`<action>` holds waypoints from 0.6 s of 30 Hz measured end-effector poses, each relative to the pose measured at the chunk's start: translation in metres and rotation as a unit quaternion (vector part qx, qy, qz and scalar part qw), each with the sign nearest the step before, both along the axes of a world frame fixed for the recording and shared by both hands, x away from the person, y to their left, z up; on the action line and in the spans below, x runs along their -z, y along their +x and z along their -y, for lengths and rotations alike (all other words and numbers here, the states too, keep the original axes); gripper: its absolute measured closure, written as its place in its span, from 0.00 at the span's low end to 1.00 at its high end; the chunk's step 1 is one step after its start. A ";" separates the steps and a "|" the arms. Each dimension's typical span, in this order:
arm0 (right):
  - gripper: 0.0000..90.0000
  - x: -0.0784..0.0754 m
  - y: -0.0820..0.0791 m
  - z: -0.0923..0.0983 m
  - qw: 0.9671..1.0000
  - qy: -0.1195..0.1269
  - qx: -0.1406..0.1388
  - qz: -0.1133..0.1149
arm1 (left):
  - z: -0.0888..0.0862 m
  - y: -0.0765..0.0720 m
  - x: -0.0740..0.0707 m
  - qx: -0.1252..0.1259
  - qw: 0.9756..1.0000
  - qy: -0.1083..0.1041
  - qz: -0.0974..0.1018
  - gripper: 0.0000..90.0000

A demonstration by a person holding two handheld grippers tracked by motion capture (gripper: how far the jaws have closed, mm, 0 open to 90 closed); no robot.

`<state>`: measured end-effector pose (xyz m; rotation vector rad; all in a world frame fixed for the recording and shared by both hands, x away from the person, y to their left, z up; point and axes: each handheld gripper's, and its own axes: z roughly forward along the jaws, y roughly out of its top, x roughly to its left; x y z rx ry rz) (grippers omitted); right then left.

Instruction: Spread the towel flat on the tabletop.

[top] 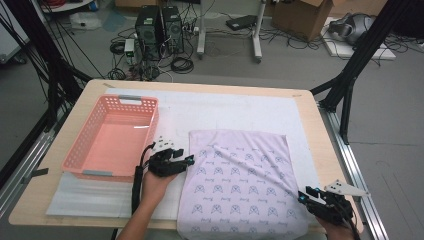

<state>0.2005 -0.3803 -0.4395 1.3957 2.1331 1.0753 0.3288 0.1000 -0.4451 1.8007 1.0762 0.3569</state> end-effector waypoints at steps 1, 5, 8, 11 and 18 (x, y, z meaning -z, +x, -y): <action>0.66 0.000 0.001 -0.001 1.000 0.002 -0.001 0.002 | 0.001 0.007 0.001 -0.004 1.000 0.005 -0.001 0.59; 0.66 -0.001 0.001 -0.003 1.000 0.004 -0.010 0.007 | 0.003 0.030 0.001 -0.016 1.000 0.009 -0.011 0.62; 0.66 -0.001 0.001 -0.004 1.000 0.009 -0.011 0.008 | 0.006 0.042 0.001 -0.017 1.000 0.020 -0.015 0.62; 0.65 -0.002 0.002 -0.004 1.000 0.013 -0.013 0.011 | 0.012 0.053 0.003 -0.032 0.998 0.044 -0.016 0.60; 0.63 -0.004 0.007 -0.003 0.999 0.021 -0.018 0.016 | 0.030 0.064 0.006 -0.037 0.993 0.109 -0.008 0.62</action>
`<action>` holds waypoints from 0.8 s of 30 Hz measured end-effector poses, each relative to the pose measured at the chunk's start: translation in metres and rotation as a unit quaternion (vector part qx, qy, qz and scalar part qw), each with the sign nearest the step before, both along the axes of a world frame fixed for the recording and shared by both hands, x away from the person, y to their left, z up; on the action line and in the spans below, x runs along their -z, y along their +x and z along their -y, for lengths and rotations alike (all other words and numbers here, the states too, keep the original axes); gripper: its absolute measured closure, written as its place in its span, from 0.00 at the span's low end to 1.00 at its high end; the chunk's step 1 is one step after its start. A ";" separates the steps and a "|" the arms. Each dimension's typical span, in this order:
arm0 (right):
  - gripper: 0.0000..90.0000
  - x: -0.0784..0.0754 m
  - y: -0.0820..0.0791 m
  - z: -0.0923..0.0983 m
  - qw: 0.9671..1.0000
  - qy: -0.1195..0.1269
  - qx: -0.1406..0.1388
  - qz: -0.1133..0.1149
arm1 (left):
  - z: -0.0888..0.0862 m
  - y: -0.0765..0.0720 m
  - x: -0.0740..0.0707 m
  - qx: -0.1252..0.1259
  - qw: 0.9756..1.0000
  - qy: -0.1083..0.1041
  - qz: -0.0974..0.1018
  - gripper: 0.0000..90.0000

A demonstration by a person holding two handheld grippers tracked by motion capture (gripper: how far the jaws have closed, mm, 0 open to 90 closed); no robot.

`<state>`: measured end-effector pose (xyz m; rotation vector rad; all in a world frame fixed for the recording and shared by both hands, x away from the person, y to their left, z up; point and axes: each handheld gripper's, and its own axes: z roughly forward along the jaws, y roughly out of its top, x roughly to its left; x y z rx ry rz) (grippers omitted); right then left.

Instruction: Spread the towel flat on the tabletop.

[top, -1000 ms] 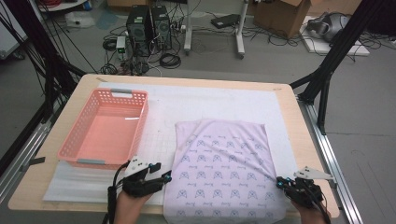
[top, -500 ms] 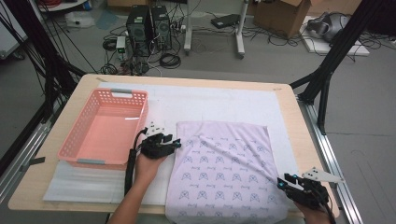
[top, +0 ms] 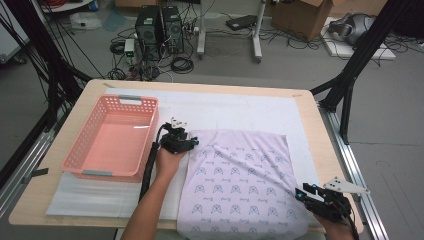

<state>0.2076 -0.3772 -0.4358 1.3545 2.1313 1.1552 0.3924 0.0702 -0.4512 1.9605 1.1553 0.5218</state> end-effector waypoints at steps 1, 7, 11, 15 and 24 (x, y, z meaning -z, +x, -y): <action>0.62 -0.001 0.002 0.000 1.000 0.000 0.000 -0.002 | 0.001 0.000 0.000 0.010 1.000 0.004 0.003 0.66; 0.59 -0.001 0.018 -0.005 1.000 0.001 -0.002 -0.002 | -0.002 0.010 -0.004 -0.036 0.999 -0.012 -0.002 0.97; 0.57 0.002 0.028 -0.006 1.000 0.007 -0.003 -0.004 | -0.009 0.014 0.000 -0.040 0.998 -0.041 -0.016 0.93; 0.54 0.002 0.047 -0.006 1.000 0.019 0.002 0.004 | -0.012 0.013 0.000 -0.029 0.997 -0.073 -0.027 0.63; 0.53 0.000 0.128 -0.015 1.000 0.014 0.015 0.001 | -0.009 0.010 0.000 0.003 0.997 -0.066 -0.030 0.54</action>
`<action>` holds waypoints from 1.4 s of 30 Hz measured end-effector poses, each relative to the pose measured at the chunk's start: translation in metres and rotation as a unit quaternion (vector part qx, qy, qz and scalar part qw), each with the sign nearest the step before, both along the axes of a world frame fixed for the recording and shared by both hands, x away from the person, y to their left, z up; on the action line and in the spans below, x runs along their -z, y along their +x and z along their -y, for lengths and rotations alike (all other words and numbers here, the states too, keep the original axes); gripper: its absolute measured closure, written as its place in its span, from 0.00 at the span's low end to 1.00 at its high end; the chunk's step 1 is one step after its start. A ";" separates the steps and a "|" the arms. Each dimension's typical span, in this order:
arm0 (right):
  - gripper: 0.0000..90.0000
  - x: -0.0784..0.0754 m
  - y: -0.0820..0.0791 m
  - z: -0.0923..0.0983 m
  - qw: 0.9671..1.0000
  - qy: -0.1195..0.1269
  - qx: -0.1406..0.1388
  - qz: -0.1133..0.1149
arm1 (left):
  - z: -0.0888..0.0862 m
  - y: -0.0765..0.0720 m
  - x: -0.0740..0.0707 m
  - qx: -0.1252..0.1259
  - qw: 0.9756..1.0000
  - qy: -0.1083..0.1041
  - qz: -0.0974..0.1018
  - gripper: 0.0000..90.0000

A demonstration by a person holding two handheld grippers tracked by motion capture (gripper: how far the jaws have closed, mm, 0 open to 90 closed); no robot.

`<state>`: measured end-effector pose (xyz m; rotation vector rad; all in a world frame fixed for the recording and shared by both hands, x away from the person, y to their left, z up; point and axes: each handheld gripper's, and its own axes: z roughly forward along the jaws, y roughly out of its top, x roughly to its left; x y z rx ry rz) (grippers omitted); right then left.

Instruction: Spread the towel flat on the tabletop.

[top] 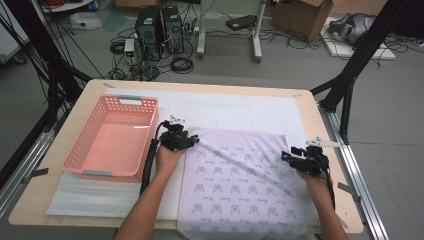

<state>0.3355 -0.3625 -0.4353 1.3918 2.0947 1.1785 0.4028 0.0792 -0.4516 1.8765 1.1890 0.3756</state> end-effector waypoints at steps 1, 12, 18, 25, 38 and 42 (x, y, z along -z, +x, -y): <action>0.53 0.000 0.008 -0.001 1.000 -0.006 0.003 0.001 | 0.001 0.000 0.000 0.001 1.000 0.002 0.003 0.55; 0.97 0.009 0.073 -0.009 0.994 -0.109 0.031 -0.007 | 0.004 -0.002 0.000 -0.003 1.000 0.014 0.008 0.56; 0.76 0.007 0.076 -0.001 0.992 -0.100 0.078 -0.004 | 0.005 -0.002 0.000 -0.022 0.998 0.051 0.021 0.76; 0.68 0.002 0.051 0.013 0.998 -0.035 0.024 -0.036 | 0.000 0.001 0.000 -0.048 0.998 0.031 0.010 0.98; 0.52 0.001 0.026 0.020 0.998 -0.037 0.041 -0.008 | -0.007 -0.017 -0.008 -0.002 0.996 -0.075 0.047 0.43; 0.45 -0.007 0.005 0.022 1.000 -0.005 0.003 0.000 | -0.008 -0.031 -0.013 0.016 0.994 -0.095 0.057 0.30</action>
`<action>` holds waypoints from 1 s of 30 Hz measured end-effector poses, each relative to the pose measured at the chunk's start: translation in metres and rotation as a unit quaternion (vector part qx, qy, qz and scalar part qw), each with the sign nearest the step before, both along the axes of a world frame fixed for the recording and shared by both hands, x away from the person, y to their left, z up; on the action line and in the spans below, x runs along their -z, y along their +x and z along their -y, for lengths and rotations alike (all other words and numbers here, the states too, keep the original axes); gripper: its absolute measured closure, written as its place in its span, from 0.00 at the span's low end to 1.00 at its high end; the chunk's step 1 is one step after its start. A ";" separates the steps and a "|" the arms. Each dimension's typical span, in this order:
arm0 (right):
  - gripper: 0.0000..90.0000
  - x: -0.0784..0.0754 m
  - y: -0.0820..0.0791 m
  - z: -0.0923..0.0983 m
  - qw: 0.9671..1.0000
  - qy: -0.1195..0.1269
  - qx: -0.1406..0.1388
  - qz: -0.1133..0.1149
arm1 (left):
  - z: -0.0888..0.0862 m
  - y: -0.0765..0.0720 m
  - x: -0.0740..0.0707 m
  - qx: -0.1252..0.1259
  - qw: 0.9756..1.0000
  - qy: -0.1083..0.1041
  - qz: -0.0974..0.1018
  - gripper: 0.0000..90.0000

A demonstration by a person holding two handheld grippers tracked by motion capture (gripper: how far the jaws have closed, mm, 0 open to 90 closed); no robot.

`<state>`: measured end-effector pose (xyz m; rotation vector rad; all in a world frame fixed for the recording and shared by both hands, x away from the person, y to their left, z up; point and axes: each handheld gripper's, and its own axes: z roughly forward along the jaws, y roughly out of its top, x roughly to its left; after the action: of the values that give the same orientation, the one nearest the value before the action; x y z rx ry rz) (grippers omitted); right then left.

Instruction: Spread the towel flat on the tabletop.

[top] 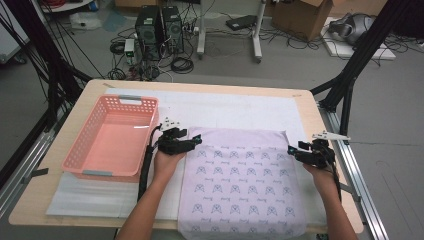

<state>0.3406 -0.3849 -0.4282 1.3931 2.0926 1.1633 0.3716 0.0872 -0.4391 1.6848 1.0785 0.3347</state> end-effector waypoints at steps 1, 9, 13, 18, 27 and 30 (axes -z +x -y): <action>0.41 -0.002 -0.006 -0.001 1.000 0.000 -0.010 0.001 | 0.000 -0.004 -0.001 0.003 1.000 -0.001 0.003 0.25; 0.25 -0.005 -0.052 -0.013 0.998 -0.004 -0.060 0.028 | -0.007 -0.036 -0.008 0.033 0.999 -0.039 0.020 0.24; 0.24 -0.003 -0.061 -0.013 0.997 0.005 -0.070 0.038 | -0.008 -0.044 -0.011 0.042 0.998 -0.037 0.039 0.25; 0.23 -0.005 -0.063 -0.009 0.996 0.004 -0.065 0.057 | -0.008 -0.052 -0.010 0.050 0.997 -0.039 0.045 0.26; 0.23 -0.004 -0.066 -0.004 0.997 0.010 -0.058 0.057 | -0.008 -0.058 -0.005 0.053 0.998 -0.027 0.035 0.27; 0.23 -0.005 -0.065 -0.006 0.997 0.009 -0.057 0.058 | -0.010 -0.057 -0.006 0.050 0.998 -0.026 0.034 0.28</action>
<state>0.2753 -0.3790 -0.4234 1.1974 2.1074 1.2779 0.3141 0.0969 -0.4333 1.6624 0.9428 0.2955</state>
